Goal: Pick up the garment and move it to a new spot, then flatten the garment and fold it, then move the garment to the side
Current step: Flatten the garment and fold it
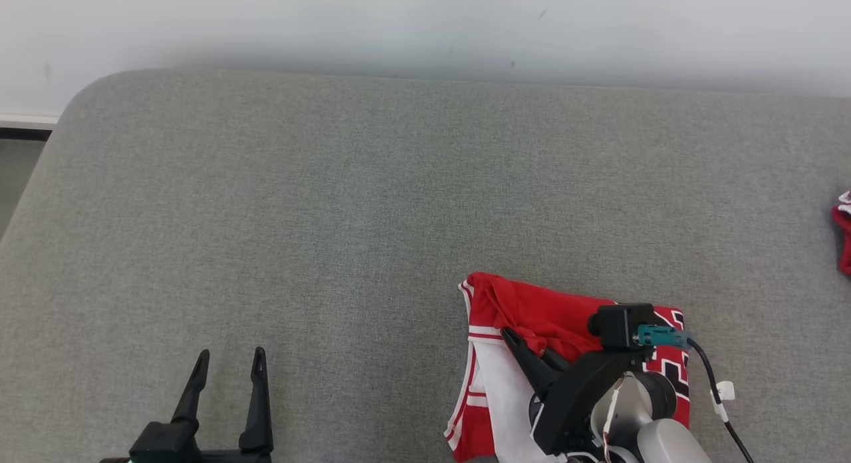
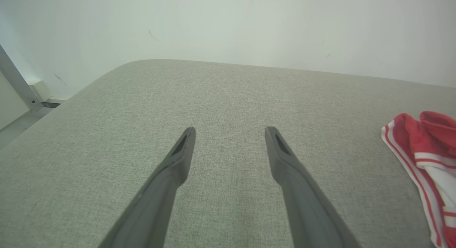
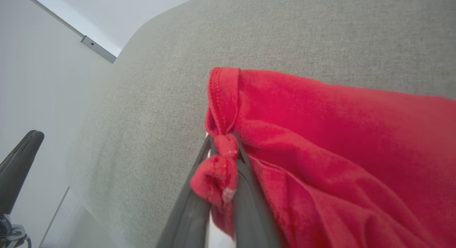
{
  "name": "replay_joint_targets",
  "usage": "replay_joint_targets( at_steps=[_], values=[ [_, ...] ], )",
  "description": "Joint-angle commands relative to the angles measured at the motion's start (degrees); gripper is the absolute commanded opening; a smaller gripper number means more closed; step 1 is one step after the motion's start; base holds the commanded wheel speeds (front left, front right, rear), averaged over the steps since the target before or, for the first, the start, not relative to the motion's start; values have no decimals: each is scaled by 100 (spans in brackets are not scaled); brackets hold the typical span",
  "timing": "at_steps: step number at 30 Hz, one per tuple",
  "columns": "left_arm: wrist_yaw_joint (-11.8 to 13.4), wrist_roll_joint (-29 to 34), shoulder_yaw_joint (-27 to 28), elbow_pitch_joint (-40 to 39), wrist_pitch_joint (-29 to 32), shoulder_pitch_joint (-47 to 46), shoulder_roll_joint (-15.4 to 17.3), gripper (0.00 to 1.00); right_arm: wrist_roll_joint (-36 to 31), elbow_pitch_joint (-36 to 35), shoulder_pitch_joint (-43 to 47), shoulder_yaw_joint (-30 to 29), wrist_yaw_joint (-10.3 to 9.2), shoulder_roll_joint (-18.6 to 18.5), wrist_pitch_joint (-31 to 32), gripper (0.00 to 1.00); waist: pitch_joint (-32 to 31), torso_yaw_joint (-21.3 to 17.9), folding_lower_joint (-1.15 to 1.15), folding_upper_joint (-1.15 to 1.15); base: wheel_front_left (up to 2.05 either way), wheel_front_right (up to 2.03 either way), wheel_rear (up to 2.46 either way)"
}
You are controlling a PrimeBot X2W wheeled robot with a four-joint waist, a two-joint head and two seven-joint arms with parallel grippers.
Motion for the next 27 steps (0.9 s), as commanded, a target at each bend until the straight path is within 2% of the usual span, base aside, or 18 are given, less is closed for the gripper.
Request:
replay_joint_targets(
  at_steps=[1,2,3,4,5,11,14,19,23,24,27],
  values=[
    [-12,69,11,20,-16,-68,-33,100,-55,120,-113,58,2,9,-71,0,-1,27,0,0,0,0,0],
    [-21,75,8,27,-16,-72,-48,100,5,208,-144,108,2,9,-90,0,-3,40,0,0,0,0,0],
    [-28,78,3,36,-16,-74,-59,100,42,280,-192,183,2,14,-107,9,-4,53,0,0,0,0,0],
    [-32,80,1,45,-16,-74,-69,100,98,337,-233,268,2,16,-92,61,-6,64,0,0,0,0,0],
    [-39,86,5,52,-16,-65,-73,100,190,381,-254,347,3,19,-81,100,-12,72,0,0,0,0,0],
    [-21,104,55,78,-16,-1,-109,100,1097,71,-296,562,2,9,-215,100,-73,74,0,0,0,0,0],
    [-15,103,94,78,-16,59,-112,100,1163,-370,-285,333,2,6,-355,100,-112,23,0,0,0,0,0],
    [-53,122,121,77,-16,126,-130,100,572,-1042,-25,-645,2,9,-420,100,-192,-63,0,0,0,0,0],
    [-89,137,117,81,-16,171,-149,100,-220,-1364,307,-1512,2,10,-175,100,-246,-113,0,0,0,0,0],
    [-103,134,111,86,-16,171,-155,100,-494,-1420,405,-1679,2,10,-85,100,-250,-121,0,0,0,0,0],
    [-101,136,107,106,-16,165,-163,100,-777,-1507,610,-1841,2,16,110,100,-255,-133,0,0,0,0,0]
  ],
)
